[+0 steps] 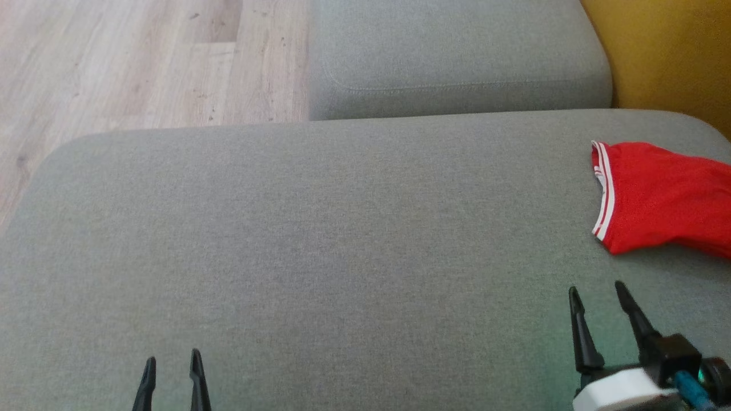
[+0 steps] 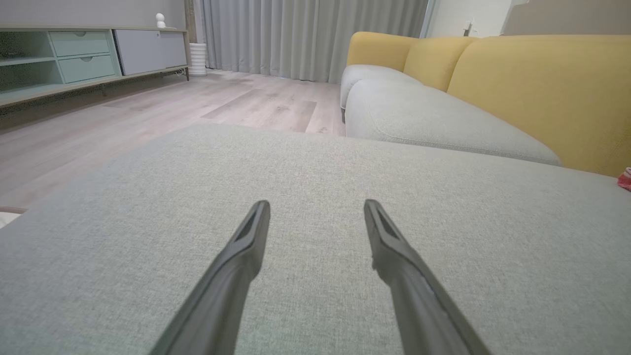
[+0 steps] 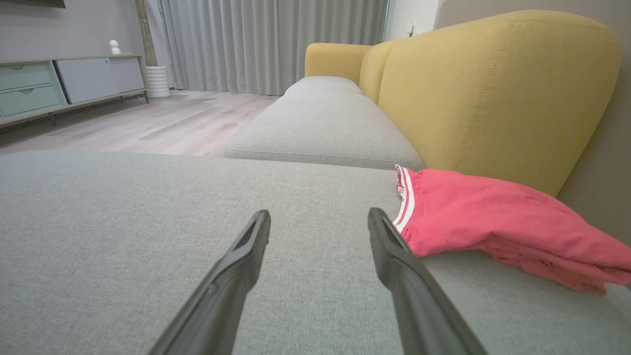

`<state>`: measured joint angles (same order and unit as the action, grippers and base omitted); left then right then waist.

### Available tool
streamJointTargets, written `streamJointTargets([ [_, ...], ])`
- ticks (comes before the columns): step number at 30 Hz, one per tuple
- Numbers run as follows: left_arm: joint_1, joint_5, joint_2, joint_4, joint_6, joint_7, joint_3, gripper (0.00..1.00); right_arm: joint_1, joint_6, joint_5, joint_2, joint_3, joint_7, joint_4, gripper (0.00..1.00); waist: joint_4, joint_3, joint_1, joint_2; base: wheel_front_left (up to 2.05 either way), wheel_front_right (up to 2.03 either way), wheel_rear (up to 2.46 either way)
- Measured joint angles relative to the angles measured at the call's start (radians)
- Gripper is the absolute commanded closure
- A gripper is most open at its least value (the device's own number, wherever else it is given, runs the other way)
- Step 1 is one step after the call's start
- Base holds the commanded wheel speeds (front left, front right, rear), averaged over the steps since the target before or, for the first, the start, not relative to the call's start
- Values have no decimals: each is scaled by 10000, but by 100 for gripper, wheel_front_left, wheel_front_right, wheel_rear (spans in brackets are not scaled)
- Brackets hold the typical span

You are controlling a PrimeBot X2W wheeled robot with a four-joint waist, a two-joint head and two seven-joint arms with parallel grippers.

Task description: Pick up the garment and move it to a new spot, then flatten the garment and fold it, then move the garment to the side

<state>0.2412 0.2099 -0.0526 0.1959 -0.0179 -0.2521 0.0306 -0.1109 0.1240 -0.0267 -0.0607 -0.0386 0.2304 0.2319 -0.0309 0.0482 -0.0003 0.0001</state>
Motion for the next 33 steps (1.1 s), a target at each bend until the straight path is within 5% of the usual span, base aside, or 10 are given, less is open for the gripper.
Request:
streamJointTargets([
  [8,312,19,2,-8,-94,0,-161,0,-260,0,-96,157,29,174,136,0,209,101,2,0,0,0,0],
  [9,307,17,4,84,-92,15,-157,100,-261,-2,-96,159,31,169,251,100,217,102,3,0,0,0,0],
  [33,147,2113,33,765,-215,602,-215,100,-419,-2,2341,167,-63,-376,966,100,235,7,3,0,0,0,0],
])
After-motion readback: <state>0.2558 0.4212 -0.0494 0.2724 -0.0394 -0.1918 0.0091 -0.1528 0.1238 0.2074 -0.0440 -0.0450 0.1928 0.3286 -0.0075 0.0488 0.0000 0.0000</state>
